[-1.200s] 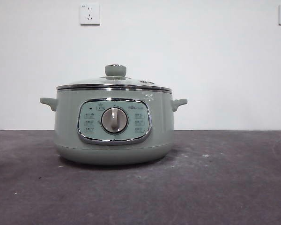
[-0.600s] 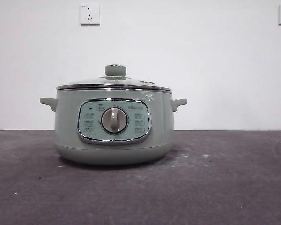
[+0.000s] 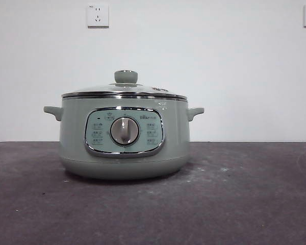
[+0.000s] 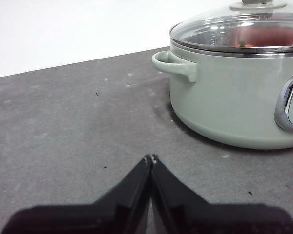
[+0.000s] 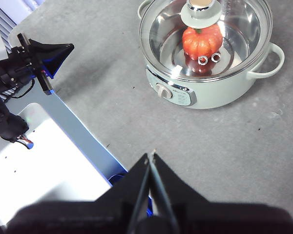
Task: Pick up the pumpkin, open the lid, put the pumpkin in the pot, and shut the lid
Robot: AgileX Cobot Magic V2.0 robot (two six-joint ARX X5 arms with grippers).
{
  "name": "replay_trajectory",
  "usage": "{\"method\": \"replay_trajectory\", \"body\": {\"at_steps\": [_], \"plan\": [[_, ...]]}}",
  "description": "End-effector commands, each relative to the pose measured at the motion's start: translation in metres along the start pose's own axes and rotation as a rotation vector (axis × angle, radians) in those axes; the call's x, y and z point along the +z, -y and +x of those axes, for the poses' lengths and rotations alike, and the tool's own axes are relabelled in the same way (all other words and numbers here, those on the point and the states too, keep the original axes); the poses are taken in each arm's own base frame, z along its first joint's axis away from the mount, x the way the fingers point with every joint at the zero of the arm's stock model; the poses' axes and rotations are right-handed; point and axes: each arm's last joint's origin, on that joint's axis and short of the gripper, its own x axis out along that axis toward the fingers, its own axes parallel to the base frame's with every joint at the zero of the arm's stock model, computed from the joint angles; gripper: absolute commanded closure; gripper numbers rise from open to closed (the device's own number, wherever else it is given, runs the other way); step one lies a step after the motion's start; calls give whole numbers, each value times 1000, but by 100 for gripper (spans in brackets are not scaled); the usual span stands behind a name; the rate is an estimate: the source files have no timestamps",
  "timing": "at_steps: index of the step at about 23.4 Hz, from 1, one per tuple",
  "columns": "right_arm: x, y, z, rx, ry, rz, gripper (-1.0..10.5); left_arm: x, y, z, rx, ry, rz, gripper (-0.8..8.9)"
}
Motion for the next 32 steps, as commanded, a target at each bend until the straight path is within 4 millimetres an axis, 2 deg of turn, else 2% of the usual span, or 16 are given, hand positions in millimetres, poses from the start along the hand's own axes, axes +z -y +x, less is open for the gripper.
{"method": "replay_trajectory", "body": {"at_steps": [1,8,10,12,14,15,17,19,22,29,32], "plan": [[-1,0,-1,0,-7,10,946,-5,0,1,2,-12,-8,817],[-1,0,-1,0,-7,11,946,-5,0,1,2,-12,-8,817],[-4,3,-10,-44,28,-45,946,-5,0,1,2,-12,-8,817],[-5,10,-29,-123,164,-55,946,-5,0,1,2,-12,-8,817],[-9,13,-47,-119,357,-62,946,-5,0,1,2,-12,-8,817],[-15,14,-52,-118,421,-67,946,-5,0,1,2,-12,-8,817],[-36,21,-54,-222,528,-59,946,-5,0,1,2,-12,-8,817],[-58,29,-43,-314,617,-71,946,-5,0,1,2,-12,-8,817],[-95,42,-13,-408,727,-102,946,-5,0,1,2,-12,-8,817],[-153,58,45,-465,817,-144,946,-5,0,1,2,-12,-8,817],[-177,65,67,-519,811,-110,946,-5,0,1,2,-12,-8,817]]}}
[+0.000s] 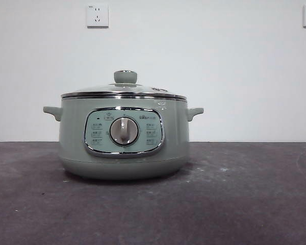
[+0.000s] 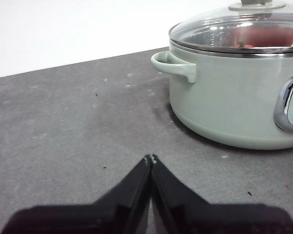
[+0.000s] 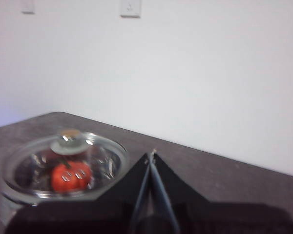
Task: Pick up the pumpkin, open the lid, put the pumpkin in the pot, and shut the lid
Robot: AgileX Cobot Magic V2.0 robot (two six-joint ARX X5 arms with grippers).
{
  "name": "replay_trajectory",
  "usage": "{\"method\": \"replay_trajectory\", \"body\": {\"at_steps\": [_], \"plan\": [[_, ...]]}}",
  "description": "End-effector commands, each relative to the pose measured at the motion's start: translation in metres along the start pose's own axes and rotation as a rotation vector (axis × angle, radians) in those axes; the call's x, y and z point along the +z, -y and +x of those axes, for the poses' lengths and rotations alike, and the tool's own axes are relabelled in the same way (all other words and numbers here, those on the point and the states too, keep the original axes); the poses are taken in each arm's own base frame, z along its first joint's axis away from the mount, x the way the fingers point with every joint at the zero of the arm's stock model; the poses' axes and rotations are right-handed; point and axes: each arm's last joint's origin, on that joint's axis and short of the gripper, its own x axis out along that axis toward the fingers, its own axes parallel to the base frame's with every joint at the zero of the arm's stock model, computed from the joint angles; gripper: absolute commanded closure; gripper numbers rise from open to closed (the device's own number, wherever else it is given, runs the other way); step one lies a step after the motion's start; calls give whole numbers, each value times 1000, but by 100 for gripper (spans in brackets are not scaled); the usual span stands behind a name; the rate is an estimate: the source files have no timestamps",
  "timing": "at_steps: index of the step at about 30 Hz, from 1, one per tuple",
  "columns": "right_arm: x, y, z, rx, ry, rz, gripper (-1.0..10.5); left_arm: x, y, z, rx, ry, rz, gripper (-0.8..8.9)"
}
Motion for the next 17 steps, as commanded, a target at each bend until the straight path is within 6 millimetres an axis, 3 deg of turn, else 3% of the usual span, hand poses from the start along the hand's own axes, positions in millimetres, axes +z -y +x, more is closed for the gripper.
{"method": "replay_trajectory", "body": {"at_steps": [1,8,17], "plan": [[-36,-2,0,-52,-38,17,946,-5,0,1,2,-12,-8,817],[-88,-6,-5,-173,-99,52,946,-5,0,1,2,-12,-8,817],[-129,-8,-8,-277,-144,142,946,-5,0,1,2,-12,-8,817]]}}
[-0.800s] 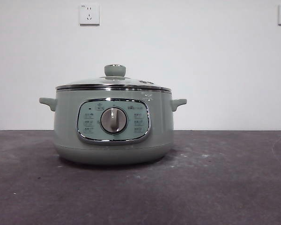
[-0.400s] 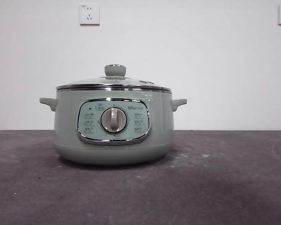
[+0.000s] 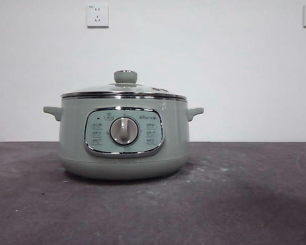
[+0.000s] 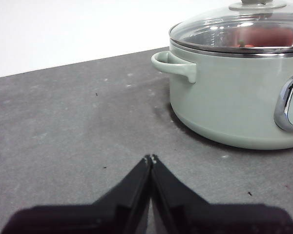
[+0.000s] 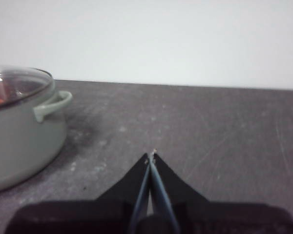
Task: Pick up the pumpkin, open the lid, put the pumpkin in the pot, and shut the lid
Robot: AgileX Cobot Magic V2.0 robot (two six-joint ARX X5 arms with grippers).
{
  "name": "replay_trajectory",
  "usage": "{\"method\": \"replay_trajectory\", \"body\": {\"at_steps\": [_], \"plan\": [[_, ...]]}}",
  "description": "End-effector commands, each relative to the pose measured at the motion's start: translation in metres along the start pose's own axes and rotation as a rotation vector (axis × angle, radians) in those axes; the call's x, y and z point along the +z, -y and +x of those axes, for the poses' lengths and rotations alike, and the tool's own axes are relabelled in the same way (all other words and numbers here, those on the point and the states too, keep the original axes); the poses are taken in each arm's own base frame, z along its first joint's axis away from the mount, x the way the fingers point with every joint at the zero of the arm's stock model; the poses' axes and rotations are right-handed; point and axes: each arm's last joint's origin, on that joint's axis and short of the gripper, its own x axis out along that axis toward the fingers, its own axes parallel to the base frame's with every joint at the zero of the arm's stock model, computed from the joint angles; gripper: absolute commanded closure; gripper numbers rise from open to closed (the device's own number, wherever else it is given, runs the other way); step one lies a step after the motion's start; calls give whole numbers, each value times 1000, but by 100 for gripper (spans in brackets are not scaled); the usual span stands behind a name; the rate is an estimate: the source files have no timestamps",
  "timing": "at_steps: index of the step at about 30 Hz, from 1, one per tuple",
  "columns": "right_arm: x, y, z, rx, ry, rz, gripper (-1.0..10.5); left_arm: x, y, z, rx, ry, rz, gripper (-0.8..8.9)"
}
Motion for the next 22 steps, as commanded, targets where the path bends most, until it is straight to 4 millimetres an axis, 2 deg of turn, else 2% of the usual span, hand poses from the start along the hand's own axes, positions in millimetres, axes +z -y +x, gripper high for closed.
{"method": "replay_trajectory", "body": {"at_steps": [1,7,22], "plan": [[-9,0,1,-4,-8,35,946,-5,0,1,2,-12,-8,817],[-23,0,2,-2,-47,56,946,-5,0,1,2,-12,-8,817],[-31,-1,2,-4,-124,81,946,-5,0,1,2,-11,-8,817]]}}
